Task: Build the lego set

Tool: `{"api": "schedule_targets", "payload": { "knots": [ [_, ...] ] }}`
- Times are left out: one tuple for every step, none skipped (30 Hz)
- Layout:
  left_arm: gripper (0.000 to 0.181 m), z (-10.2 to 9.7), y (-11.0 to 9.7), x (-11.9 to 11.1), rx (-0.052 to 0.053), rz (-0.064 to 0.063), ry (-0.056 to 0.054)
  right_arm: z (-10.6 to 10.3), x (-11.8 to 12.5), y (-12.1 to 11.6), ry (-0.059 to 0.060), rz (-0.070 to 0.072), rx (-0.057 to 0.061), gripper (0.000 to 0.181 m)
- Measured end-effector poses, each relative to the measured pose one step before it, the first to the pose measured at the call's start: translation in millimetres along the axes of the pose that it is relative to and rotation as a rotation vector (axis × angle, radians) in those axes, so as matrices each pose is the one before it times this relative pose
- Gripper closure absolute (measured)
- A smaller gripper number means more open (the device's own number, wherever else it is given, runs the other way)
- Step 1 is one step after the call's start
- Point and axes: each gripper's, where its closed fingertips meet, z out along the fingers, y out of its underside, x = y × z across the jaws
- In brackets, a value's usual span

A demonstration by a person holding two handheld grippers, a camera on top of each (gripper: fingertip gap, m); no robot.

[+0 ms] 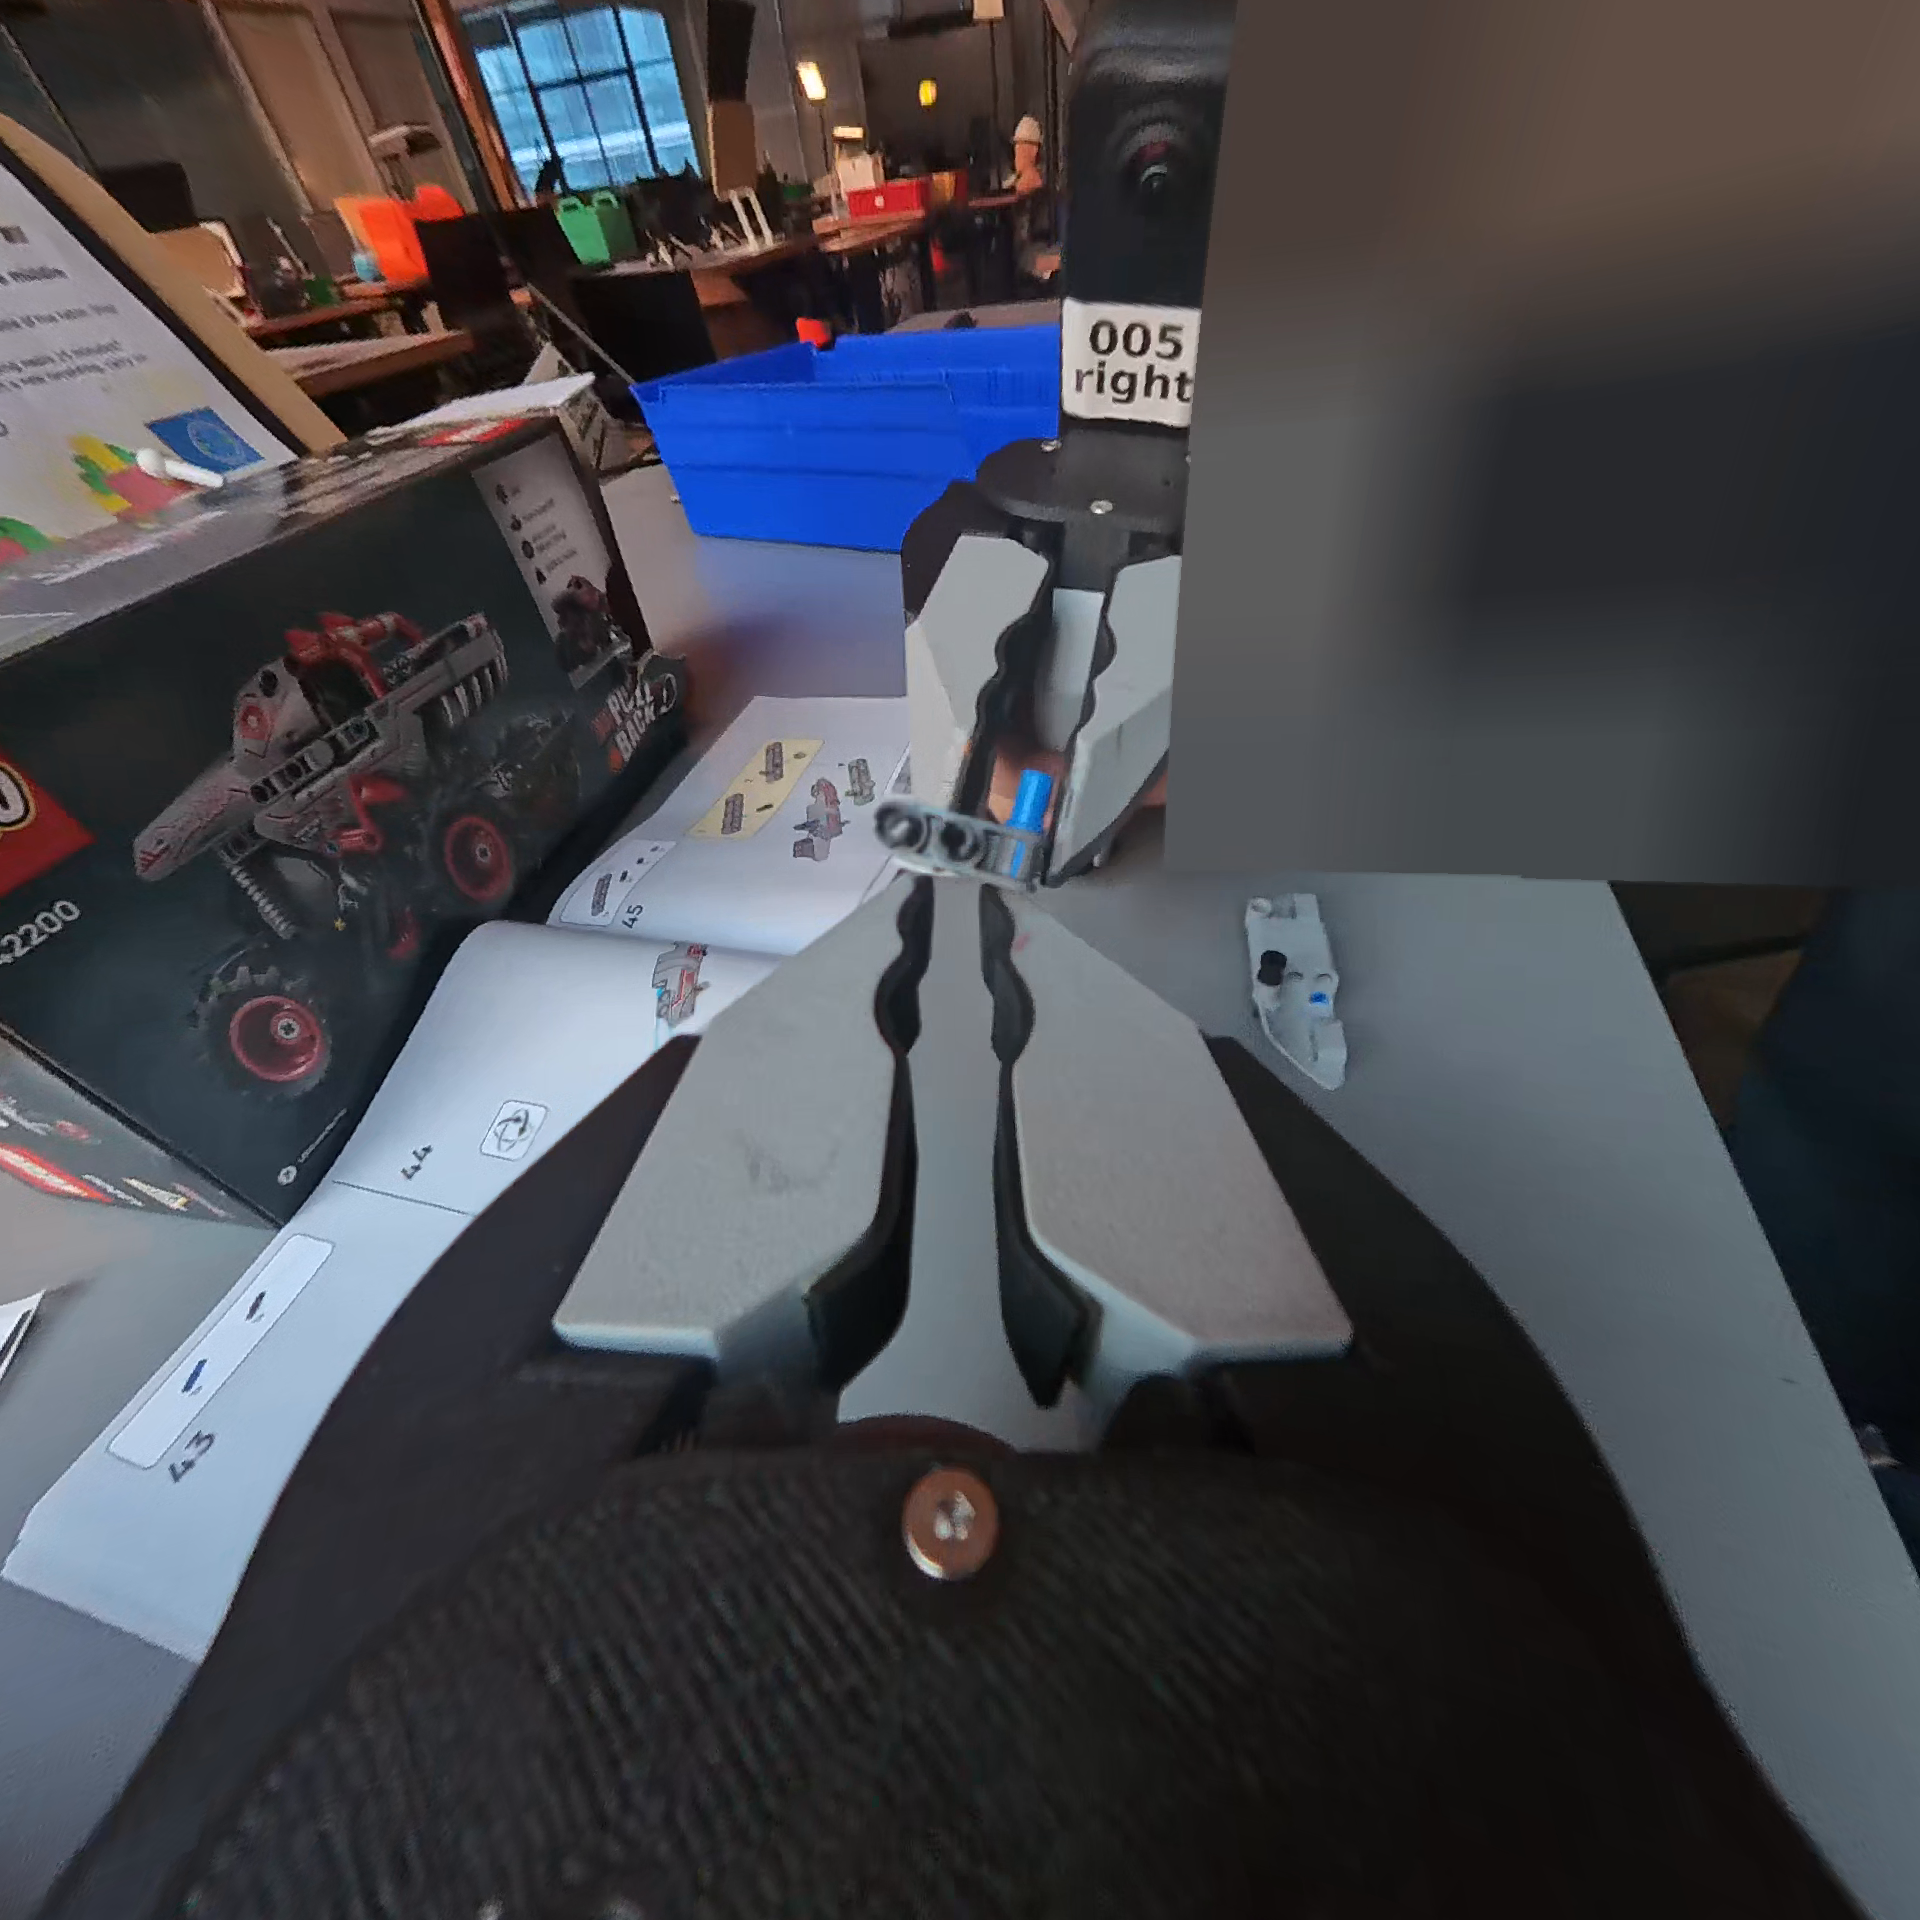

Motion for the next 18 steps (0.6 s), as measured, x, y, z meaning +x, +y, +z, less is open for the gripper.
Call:
{"api": "schedule_targets", "payload": {
  "knots": [
    [0.181,1.45,2.86,-1.36,-0.0154,0.0066,-0.0123,1.47,-0.53,-0.08,-0.0063,0.0053,0.0102,0.167],
    [0.181,1.21,3.13,-0.14,-0.0187,0.0045,-0.001,1.7,-0.53,0.4,-0.0095,0.0118,0.0074,0.167],
    [0.181,0.97,2.62,0.22,-0.0148,-0.0046,0.0065,1.47,-0.2,0.73,-0.0097,0.0153,0.0054,0.168],
    [0.181,0.68,1.52,1.16,-0.0041,-0.0201,0.0172,0.89,0.41,0.72,-0.0079,0.0153,-0.0016,0.168],
    [0.173,0.33,0.08,2.44,0.0004,-0.0327,0.0276,0.28,1.49,0.68,0.0007,0.0141,-0.0036,0.167],
    [0.167,0.06,-1.63,2.6,0.0079,-0.0297,0.0276,-0.42,1.56,-0.54,0.0009,0.0127,0.0054,0.167],
    [0.162,-0.34,-2.8,0.72,0.0134,-0.0227,0.0121,-1.18,0.19,-1.5,-0.0086,0.0108,0.0131,0.168],
    [0.158,-1.51,-3.92,-1.97,0.022,-0.0136,-0.0093,-1.45,0.05,-1.67,-0.0096,0.0111,0.0141,0.167],
    [0.158,-2.34,-4.38,-1.7,0.0266,-0.0008,-0.0087,-1.56,0.78,-1.8,-0.0035,0.0118,0.0147,0.167],
    [0.158,-2.46,-4.41,-1.74,0.0278,0.0026,-0.0082,-1.24,-0.09,-2.44,-0.0072,0.0118,0.0187,0.167],
    [0.162,-2.36,-5.01,-1.16,0.0329,0.0012,-0.0048,-0.75,-2.05,-2.39,-0.0191,0.0122,0.0184,0.167],
    [0.163,-1.59,-3.46,0.73,0.0217,0.0005,0.0068,-0.05,-1.48,-2.14,-0.0141,0.0139,0.0178,0.167],
    [0.163,-0.88,-2.8,1.08,0.0171,-0.0031,0.0082,-0.05,-0.51,-1.74,-0.0077,0.0131,0.0148,0.167],
    [0.163,-0.52,-3.37,2.73,0.0216,-0.0037,0.0175,-0.1,-0.26,-1.24,-0.0077,0.011,0.0104,0.167],
    [0.162,-0.65,-5.32,3.62,0.0348,-0.0081,0.0204,-0.21,0.13,-0.22,-0.0054,0.0092,0.0031,0.167],
    [0.16,-0.51,-4.9,3.1,0.0317,-0.0107,0.0179,0.31,-1.05,0.16,-0.0119,0.0061,-0.0006,0.167],
    [0.161,-0.19,-2.6,2.02,0.0168,-0.0098,0.0143,0.96,-2.11,0.0,-0.0157,0.0064,0.0009,0.167],
    [0.164,0.36,0.16,1.75,0.0015,-0.0058,0.0133,1.24,-2.82,0.31,-0.0161,0.0032,-0.0015,0.167]
  ]
}}
